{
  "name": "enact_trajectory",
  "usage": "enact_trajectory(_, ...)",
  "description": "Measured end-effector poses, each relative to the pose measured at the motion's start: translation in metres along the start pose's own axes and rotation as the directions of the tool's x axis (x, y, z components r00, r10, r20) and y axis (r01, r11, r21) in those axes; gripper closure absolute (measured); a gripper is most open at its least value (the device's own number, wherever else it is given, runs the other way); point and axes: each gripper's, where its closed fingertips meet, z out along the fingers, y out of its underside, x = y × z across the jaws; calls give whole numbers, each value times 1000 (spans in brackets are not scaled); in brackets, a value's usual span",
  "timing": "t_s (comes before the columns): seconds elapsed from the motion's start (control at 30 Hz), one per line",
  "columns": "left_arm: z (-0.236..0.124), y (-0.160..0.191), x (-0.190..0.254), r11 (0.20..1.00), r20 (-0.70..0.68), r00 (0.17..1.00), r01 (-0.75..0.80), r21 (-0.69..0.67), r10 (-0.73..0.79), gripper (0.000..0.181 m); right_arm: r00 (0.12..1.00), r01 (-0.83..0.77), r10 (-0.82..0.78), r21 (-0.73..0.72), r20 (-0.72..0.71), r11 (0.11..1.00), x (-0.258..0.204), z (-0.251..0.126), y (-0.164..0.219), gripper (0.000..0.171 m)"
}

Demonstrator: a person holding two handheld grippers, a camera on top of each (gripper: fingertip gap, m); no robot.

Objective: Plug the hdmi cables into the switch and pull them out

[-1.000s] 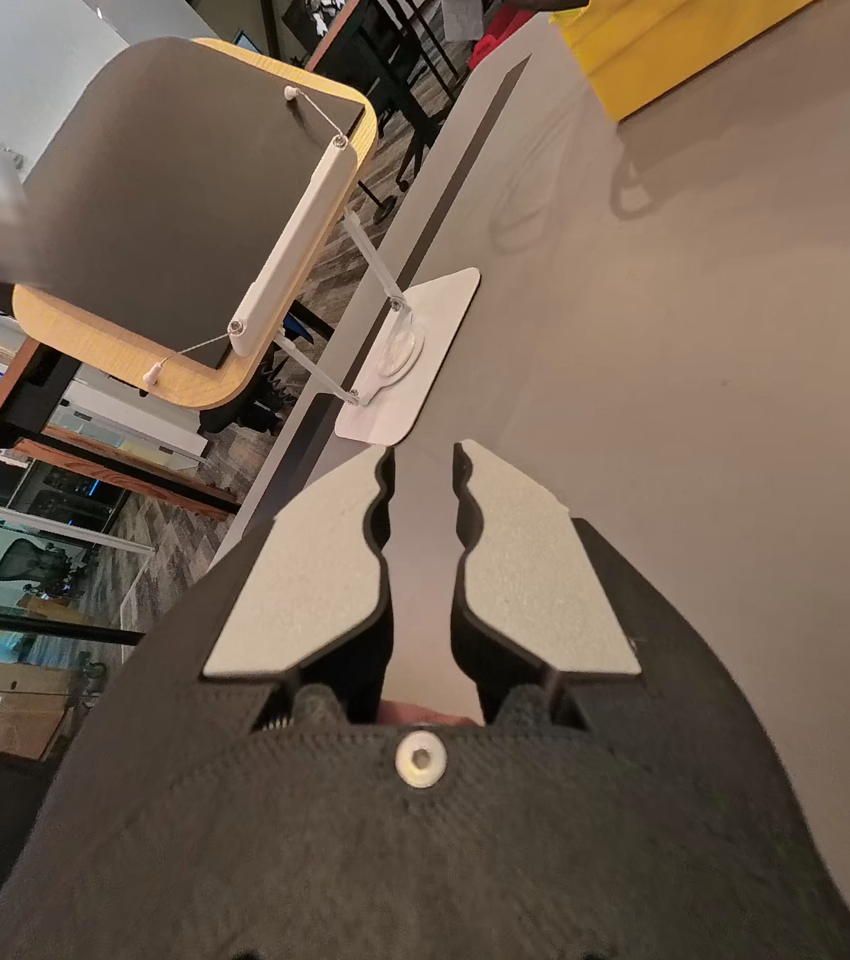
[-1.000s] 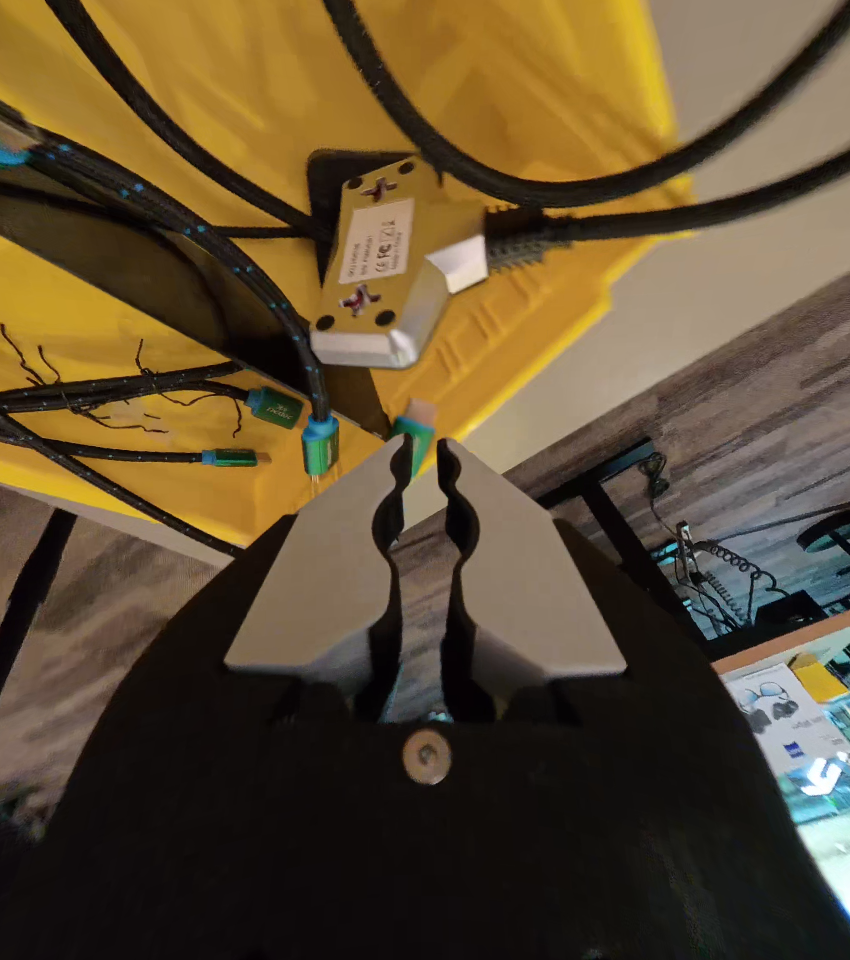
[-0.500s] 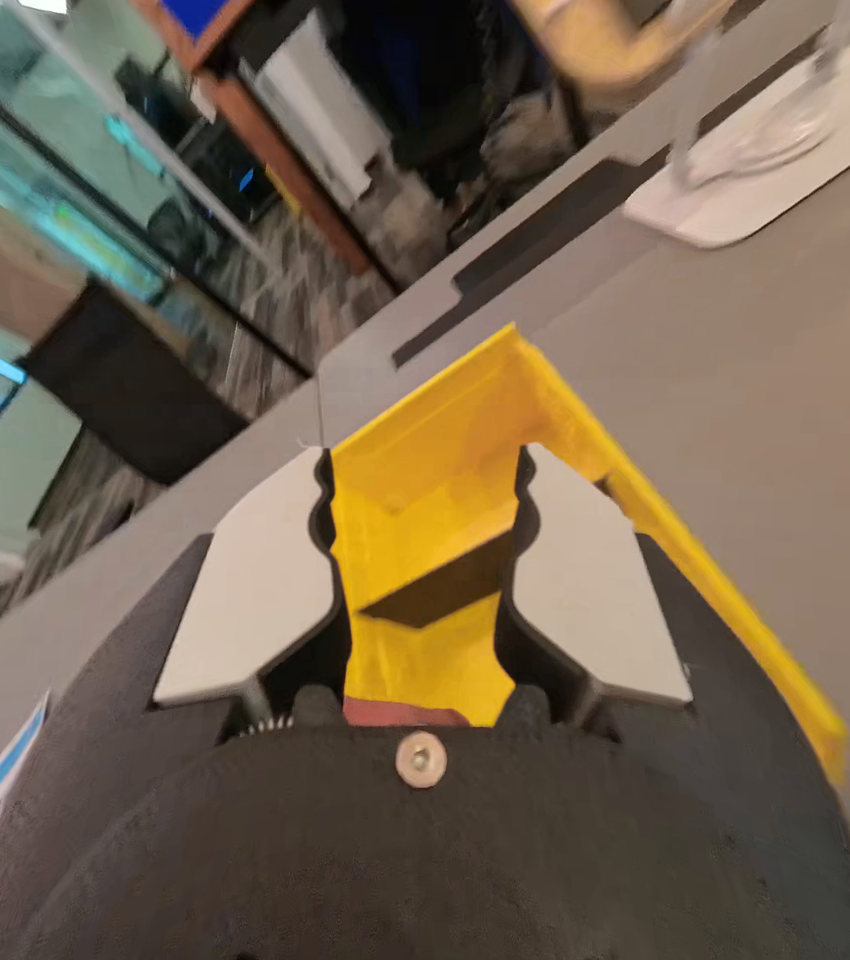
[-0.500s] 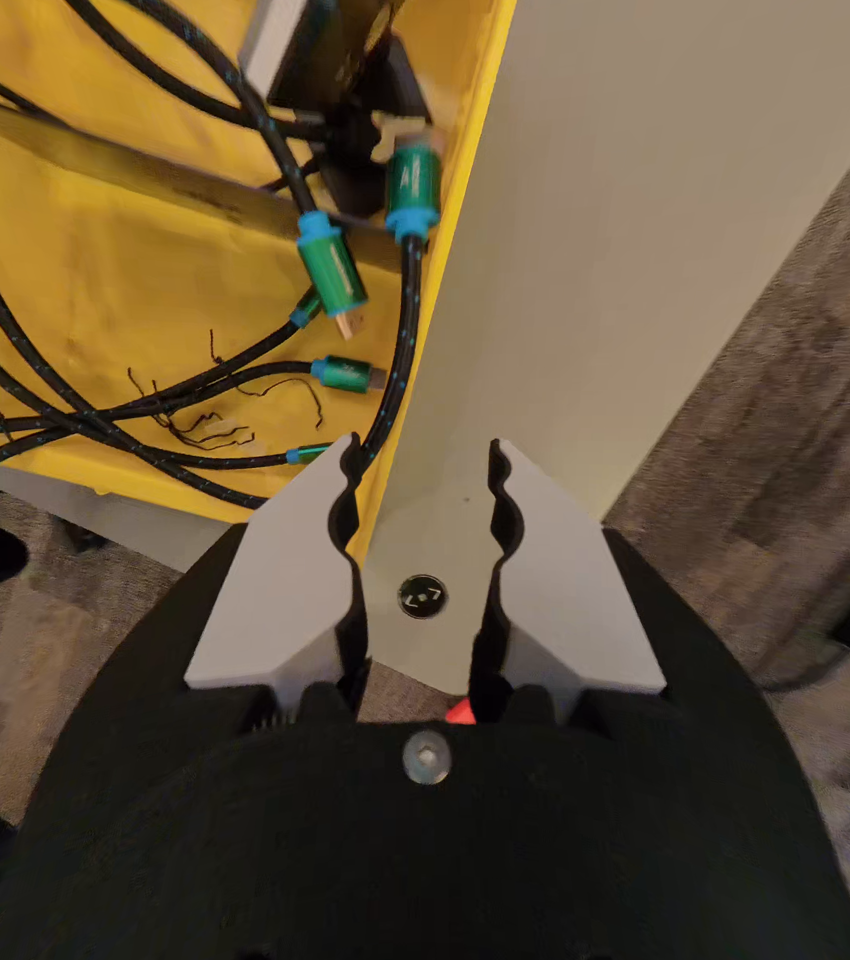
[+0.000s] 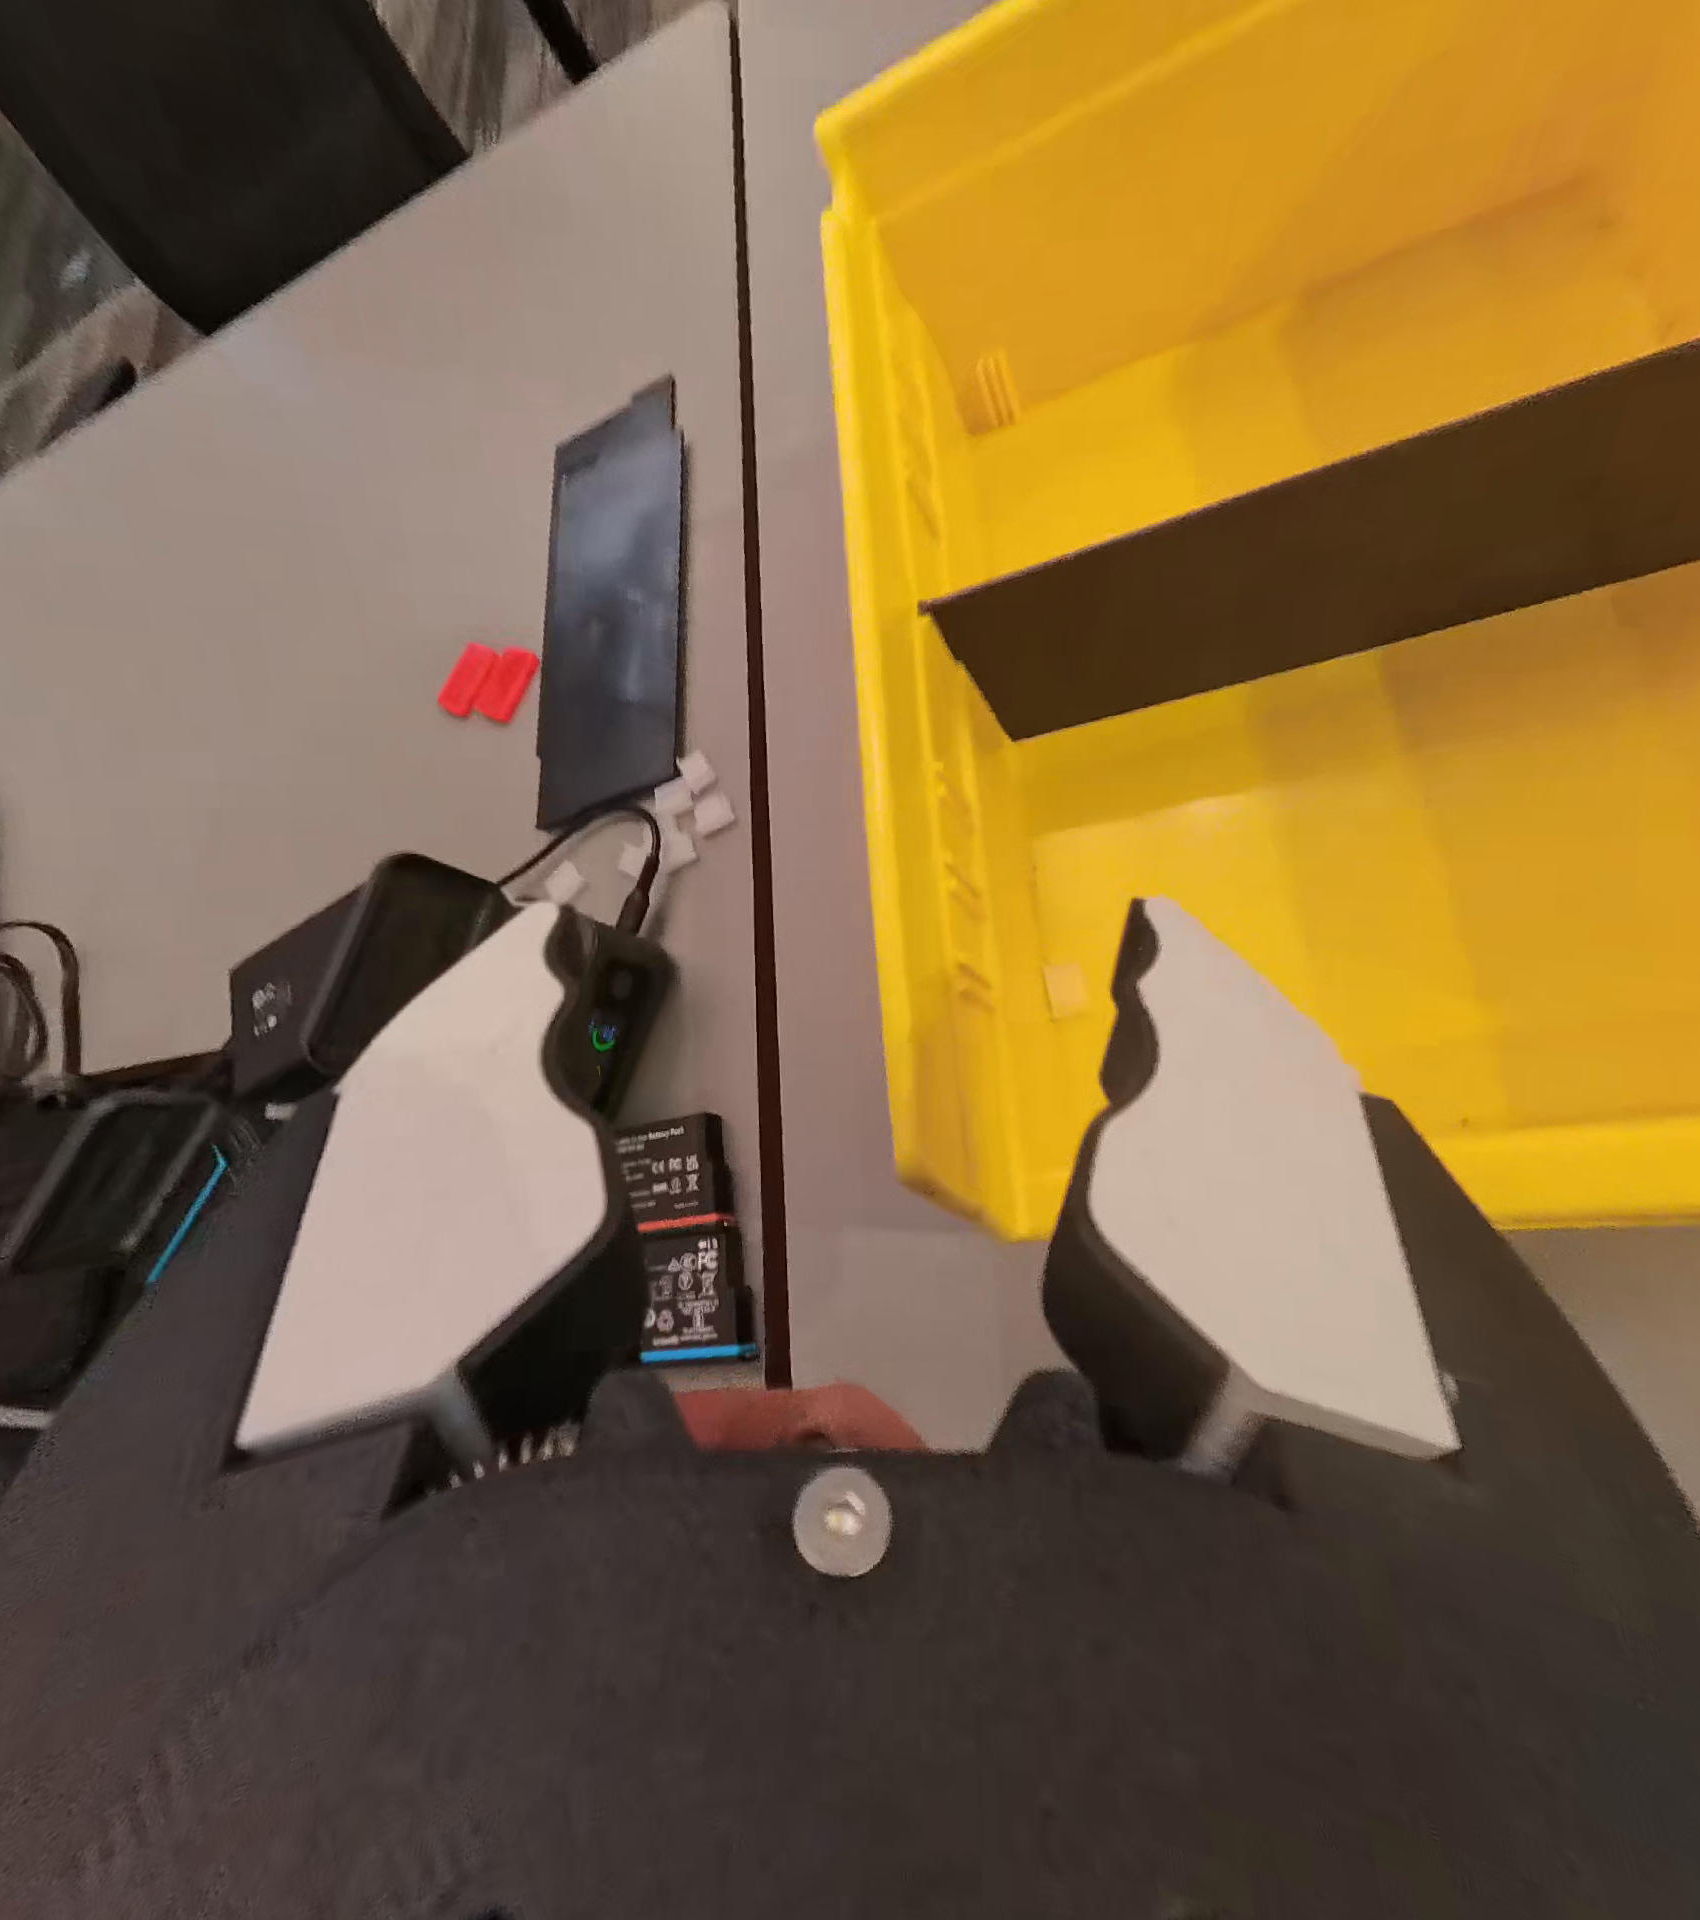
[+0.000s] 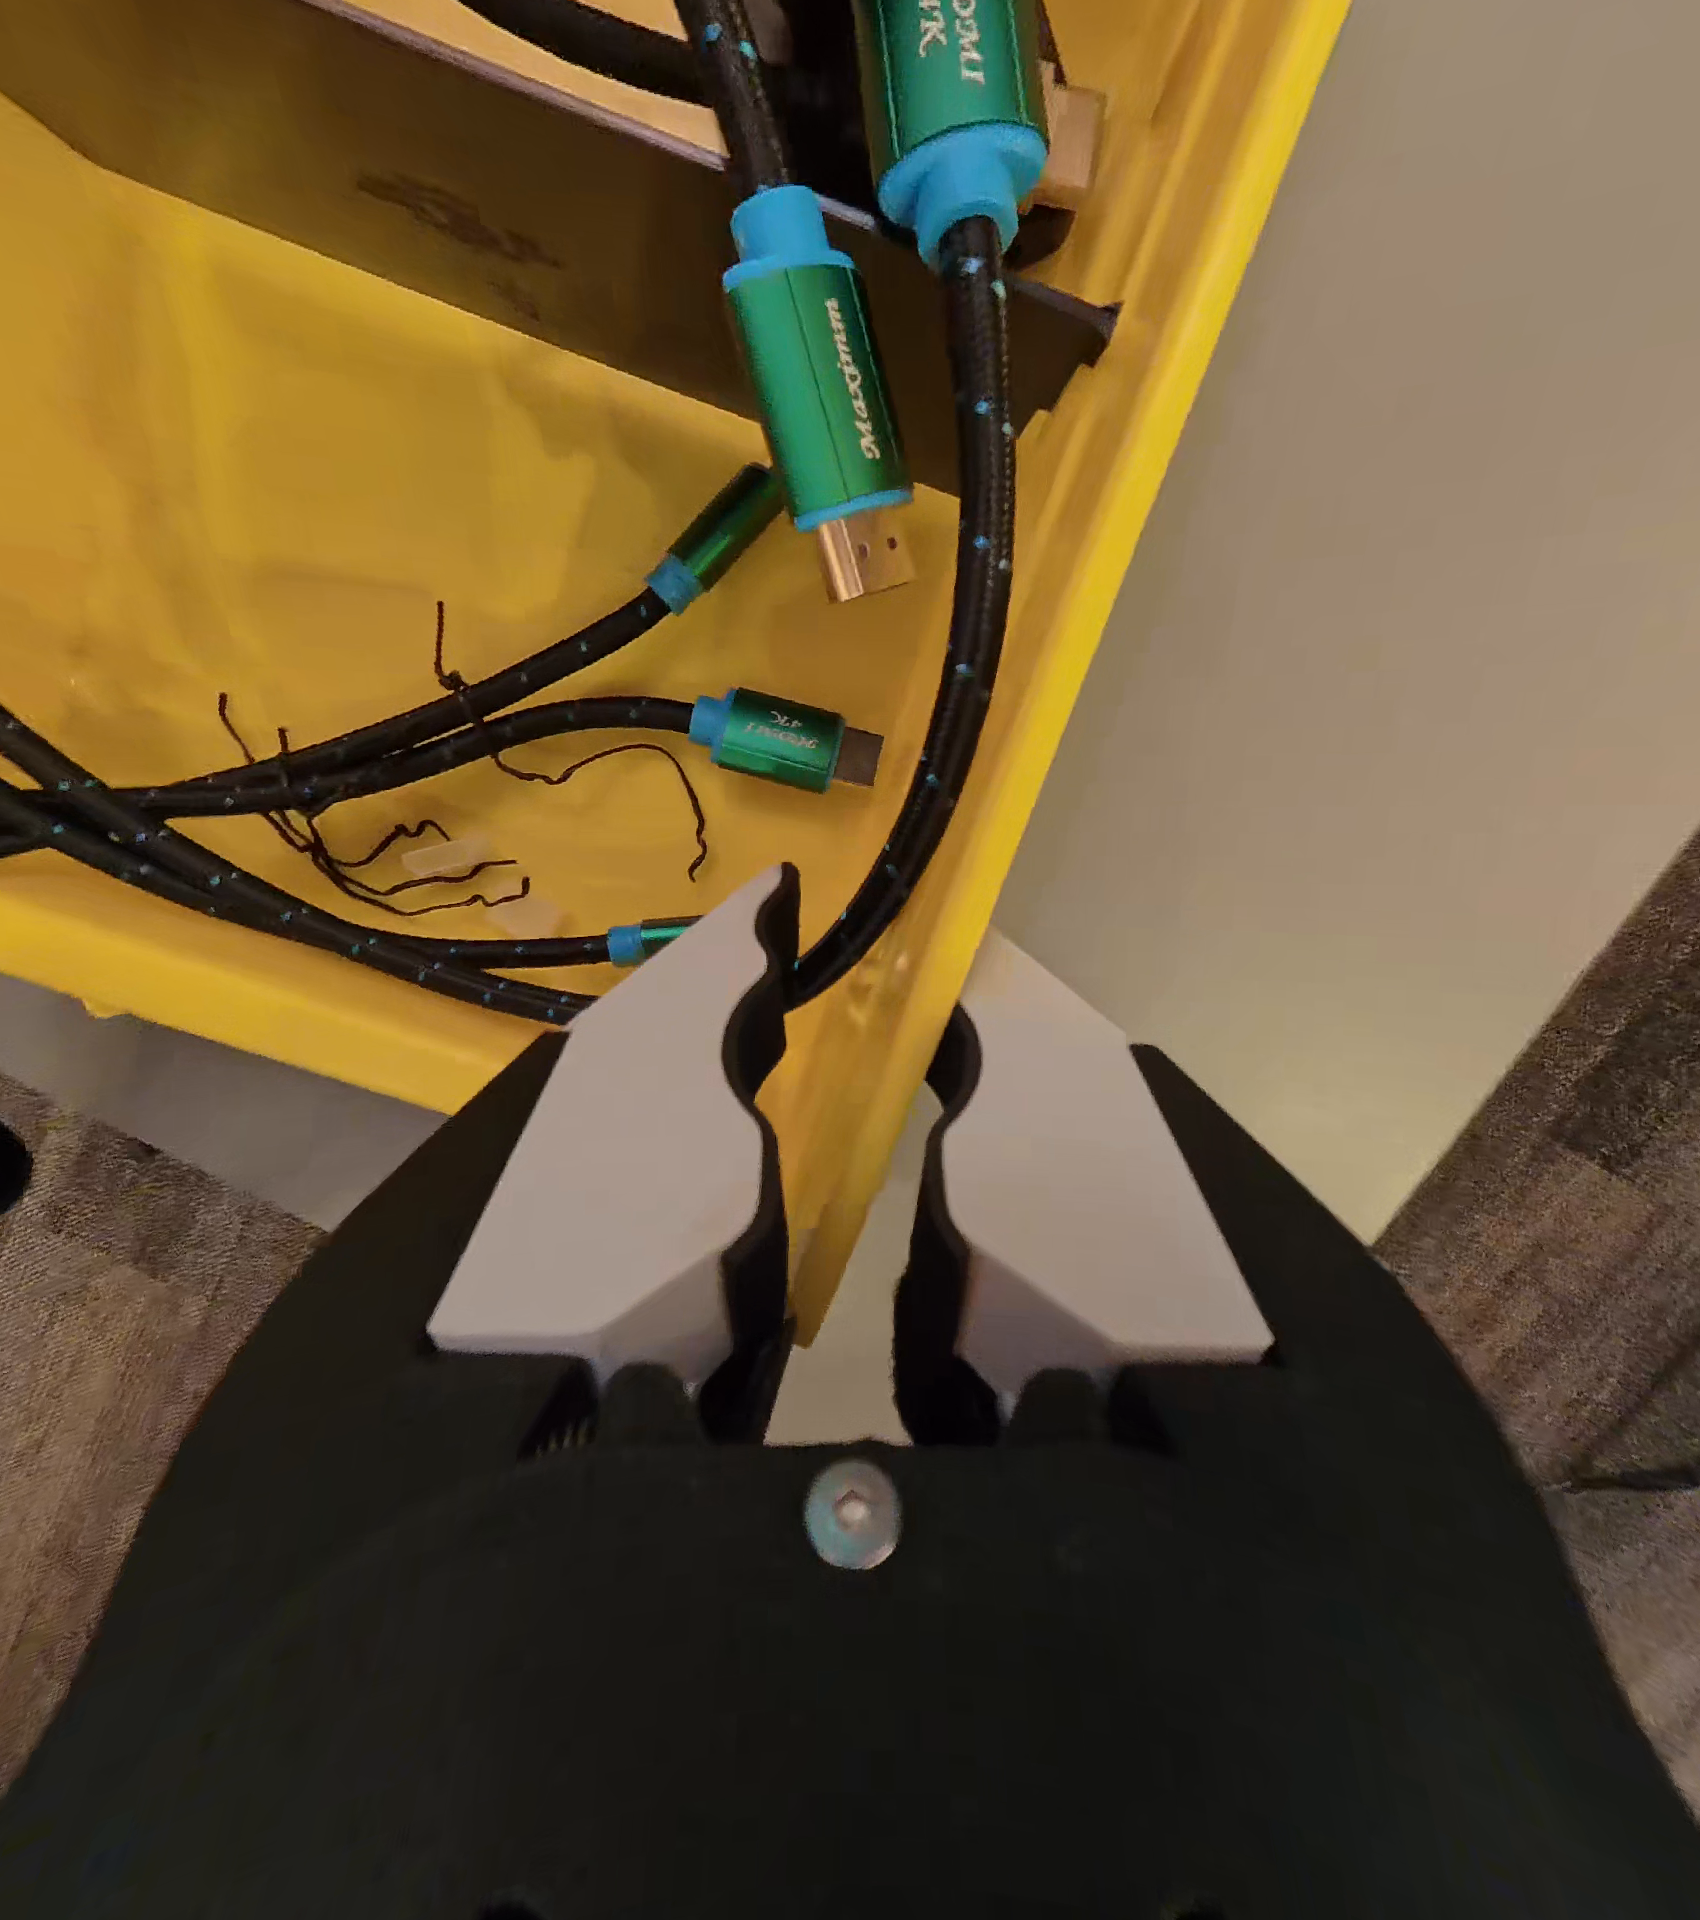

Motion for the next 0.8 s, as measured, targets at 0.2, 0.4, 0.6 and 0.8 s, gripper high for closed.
enact_trajectory(0.2,33,37,3,988,-66,996,52,-145,-62,79,999,8,-7,16,-49,1000,-34,6,-14,151)
enact_trajectory(0.4,42,39,28,988,-256,960,87,-125,-117,164,999,45,-45,54,2,998,-90,17,-39,145)
enact_trajectory(0.6,42,31,39,978,-331,921,193,-75,-207,177,993,118,-119,81,7,990,-141,30,-69,144)
enact_trajectory(0.8,27,24,36,946,-366,878,323,-23,-308,176,985,162,-169,114,46,980,-197,42,-98,145)
